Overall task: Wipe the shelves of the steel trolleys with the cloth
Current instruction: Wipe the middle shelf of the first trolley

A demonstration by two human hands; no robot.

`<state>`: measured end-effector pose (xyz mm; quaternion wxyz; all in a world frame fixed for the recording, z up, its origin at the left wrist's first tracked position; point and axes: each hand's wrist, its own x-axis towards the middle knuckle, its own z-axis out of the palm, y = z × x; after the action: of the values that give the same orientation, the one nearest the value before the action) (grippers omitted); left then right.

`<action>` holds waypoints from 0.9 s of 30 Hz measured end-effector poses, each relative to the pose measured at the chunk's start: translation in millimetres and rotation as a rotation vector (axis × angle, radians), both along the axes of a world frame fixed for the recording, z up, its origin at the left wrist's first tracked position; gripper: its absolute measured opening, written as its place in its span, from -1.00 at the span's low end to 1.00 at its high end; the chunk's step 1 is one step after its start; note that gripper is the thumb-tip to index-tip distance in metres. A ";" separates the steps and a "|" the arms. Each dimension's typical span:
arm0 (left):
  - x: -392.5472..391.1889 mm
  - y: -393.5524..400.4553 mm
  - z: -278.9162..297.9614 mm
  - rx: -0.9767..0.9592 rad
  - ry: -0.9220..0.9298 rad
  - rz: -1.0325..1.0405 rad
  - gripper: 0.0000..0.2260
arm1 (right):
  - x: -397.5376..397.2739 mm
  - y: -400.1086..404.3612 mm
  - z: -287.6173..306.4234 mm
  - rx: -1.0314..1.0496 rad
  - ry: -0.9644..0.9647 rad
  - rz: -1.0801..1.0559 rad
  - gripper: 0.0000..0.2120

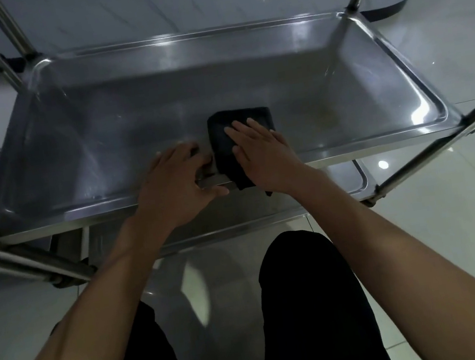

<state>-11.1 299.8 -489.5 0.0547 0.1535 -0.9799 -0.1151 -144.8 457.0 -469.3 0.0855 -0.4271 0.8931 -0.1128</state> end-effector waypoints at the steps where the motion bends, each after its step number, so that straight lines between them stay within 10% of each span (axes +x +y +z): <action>1: 0.2 0.2 -0.3 0.000 0.008 0.002 -0.20 | -0.7 -0.5 2.8 -0.006 0.001 0.003 -0.53; 12: -5.0 7.0 16.8 -0.035 -0.083 -0.018 -0.20 | -2.2 5.8 -1.7 -0.054 0.071 0.033 -0.47; 20: -30.4 59.3 28.2 -0.064 0.071 0.161 -0.75 | -29.5 32.0 -6.9 -0.084 0.056 0.004 -0.49; 27: -80.8 108.8 19.1 -0.049 0.070 0.073 -0.68 | -76.4 70.3 -12.9 -0.083 0.033 -0.106 -0.46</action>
<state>-91.9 408.6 -470.4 0.0969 0.1837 -0.9736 -0.0943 -221.2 527.3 -482.2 0.0468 -0.3842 0.9103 -0.1470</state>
